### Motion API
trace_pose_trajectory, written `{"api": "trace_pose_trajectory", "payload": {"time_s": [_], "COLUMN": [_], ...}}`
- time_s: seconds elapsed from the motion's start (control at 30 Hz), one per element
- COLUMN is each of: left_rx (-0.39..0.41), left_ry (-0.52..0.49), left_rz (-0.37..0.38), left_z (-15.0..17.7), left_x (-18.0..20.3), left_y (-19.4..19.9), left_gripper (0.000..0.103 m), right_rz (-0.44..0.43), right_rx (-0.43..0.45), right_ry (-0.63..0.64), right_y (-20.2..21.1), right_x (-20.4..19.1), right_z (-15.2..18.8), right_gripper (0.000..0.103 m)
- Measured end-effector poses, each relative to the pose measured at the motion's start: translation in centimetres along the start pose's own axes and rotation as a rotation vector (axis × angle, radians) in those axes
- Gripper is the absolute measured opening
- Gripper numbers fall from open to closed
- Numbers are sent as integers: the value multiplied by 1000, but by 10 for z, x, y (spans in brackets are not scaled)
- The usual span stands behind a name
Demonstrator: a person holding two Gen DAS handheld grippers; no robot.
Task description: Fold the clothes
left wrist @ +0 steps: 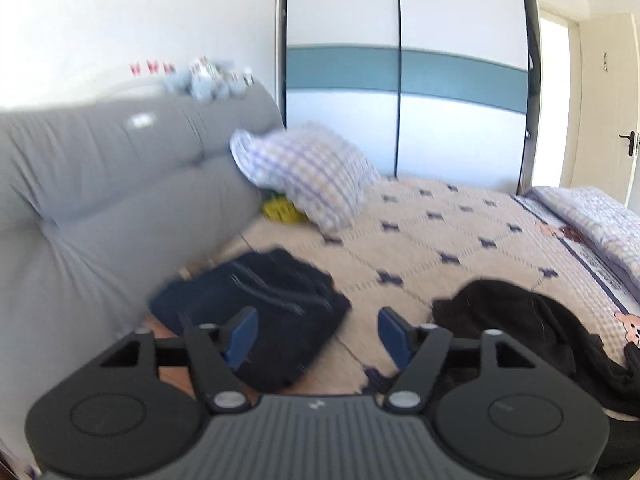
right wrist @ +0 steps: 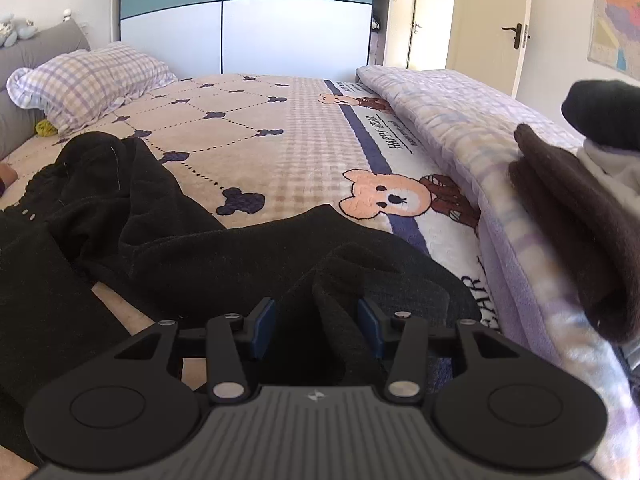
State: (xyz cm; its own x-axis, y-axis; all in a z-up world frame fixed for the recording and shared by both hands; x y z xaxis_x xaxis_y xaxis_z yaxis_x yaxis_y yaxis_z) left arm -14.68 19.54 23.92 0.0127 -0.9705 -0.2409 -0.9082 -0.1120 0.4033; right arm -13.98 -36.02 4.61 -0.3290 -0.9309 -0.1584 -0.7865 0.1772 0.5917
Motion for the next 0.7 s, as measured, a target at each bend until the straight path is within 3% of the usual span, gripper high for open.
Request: {"api": "trace_pose_trajectory", "payload": {"time_s": [0.1, 0.23, 0.27, 0.33, 0.47, 0.57, 0.63, 0.7], "left_rx": [-3, -60, -76, -102, -174, -233, -255, -259], "left_ry": [-35, -29, -4, 40, 152, 248, 315, 390], "left_rz": [10, 101, 144, 199, 278, 308, 315, 320], "left_z": [-3, 19, 27, 43, 75, 94, 103, 109], "left_x": [-2, 28, 39, 61, 104, 123, 130, 132], "left_y": [8, -29, -44, -74, -135, -170, -189, -203], "left_gripper": [81, 83, 83, 83, 85, 86, 88, 90], "right_rz": [-30, -57, -58, -54, -63, -61, -83, -102], "right_rx": [-8, -5, 4, 24, 78, 124, 88, 60], "right_ry": [-41, -27, -15, -33, -111, -147, -175, -184], "right_y": [3, 9, 12, 20, 49, 76, 82, 81], "right_x": [-1, -6, -6, 7, 49, 78, 92, 101], "right_z": [11, 30, 34, 36, 26, 20, 24, 35], "right_gripper": [53, 57, 54, 17, 14, 20, 52, 59]}}
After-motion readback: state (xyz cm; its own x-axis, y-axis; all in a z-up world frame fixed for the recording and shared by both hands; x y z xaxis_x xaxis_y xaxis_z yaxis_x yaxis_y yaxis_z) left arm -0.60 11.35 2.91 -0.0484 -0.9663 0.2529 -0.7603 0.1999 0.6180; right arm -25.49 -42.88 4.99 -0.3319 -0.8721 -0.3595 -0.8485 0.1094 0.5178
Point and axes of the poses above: each gripper's, at about its wrist camera, not at the fingertips, and y roughly against the way its jaws point, x to its right, z to its underside, the point moved 1 cm from there along -y, roughly the way its jaws point, and after that the axes turned 14 degrees about -y, right-handed, at the moved point
